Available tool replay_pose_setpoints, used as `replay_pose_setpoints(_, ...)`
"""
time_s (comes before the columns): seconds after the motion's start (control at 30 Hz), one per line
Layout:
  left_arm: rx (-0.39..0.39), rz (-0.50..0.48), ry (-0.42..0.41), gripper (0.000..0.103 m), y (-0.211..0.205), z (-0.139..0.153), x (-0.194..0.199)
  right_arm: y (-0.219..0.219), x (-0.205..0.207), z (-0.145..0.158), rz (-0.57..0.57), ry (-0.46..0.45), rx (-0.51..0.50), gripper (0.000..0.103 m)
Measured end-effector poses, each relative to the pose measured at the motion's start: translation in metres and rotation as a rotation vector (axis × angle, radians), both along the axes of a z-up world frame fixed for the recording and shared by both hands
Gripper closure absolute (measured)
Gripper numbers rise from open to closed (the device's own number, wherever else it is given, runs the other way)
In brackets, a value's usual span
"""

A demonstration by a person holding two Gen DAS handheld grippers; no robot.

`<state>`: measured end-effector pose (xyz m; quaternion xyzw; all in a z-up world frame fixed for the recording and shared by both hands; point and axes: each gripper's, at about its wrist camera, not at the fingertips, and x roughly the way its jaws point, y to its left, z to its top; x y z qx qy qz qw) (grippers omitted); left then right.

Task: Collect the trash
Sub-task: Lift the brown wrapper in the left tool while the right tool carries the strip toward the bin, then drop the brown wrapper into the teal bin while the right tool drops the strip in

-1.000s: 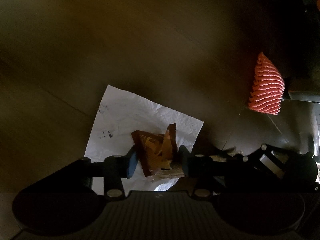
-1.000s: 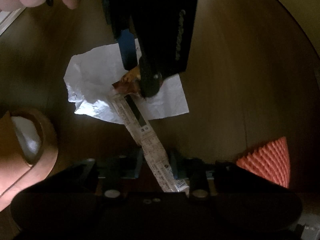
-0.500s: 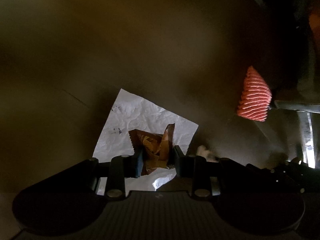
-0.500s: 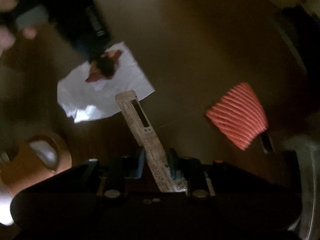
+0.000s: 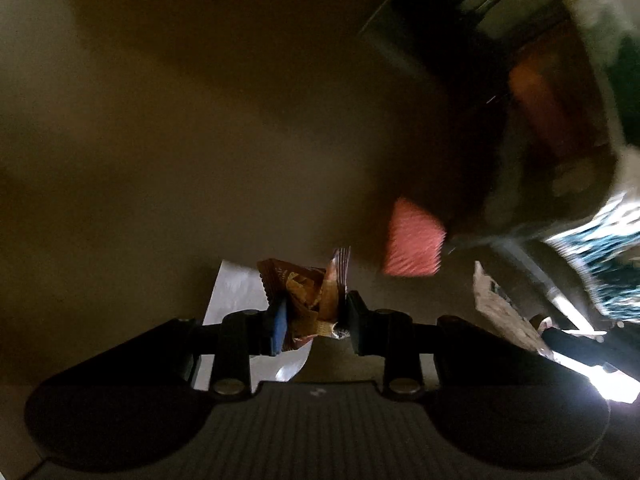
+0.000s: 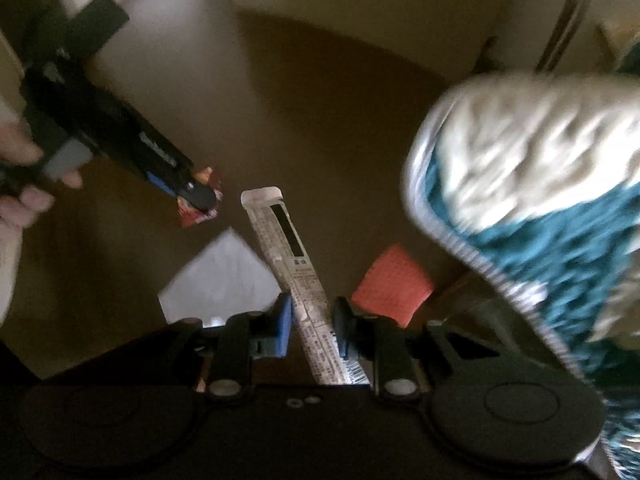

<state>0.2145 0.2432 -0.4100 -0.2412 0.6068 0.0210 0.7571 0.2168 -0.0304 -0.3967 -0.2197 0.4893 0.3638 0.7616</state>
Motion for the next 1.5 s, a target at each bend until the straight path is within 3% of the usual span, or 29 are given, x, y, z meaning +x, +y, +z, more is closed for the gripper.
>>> replay_pose_setpoints(0.47, 0.007, -0.047, -0.389, 0.073, -0.035, 0.212, 0.009, -0.037, -0.021, 0.206, -0.172, -0.346, 0.247, 0.085)
replay_pose_setpoints(0.63, 0.051, -0.12, -0.523, 0.073, -0.061, 0.292, 0.009, -0.065, -0.028, 0.277, -0.223, -0.487, 0.328, 0.085)
replay_pose_setpoints(0.83, 0.116, -0.228, -0.668, 0.073, -0.113, 0.382, 0.013, -0.105, -0.021, 0.349, -0.31, -0.581, 0.401, 0.085)
replay_pose_setpoints(1.03, 0.168, -0.342, -0.796, 0.073, -0.179, 0.46, 0.028, -0.149, 0.001, 0.396, -0.431, -0.655, 0.437, 0.085)
replay_pose_setpoints(1.2, 0.166, -0.401, -0.858, 0.073, -0.225, 0.506, 0.047, -0.188, 0.025, 0.426, -0.556, -0.669, 0.462, 0.085)
replay_pose_setpoints(1.33, 0.16, -0.436, -0.869, 0.073, -0.265, 0.523, 0.068, -0.213, 0.035, 0.439, -0.646, -0.644, 0.491, 0.085)
replay_pose_setpoints(1.5, 0.166, -0.465, -0.842, 0.073, -0.31, 0.525, 0.098, -0.23, 0.068, 0.437, -0.715, -0.624, 0.48, 0.085)
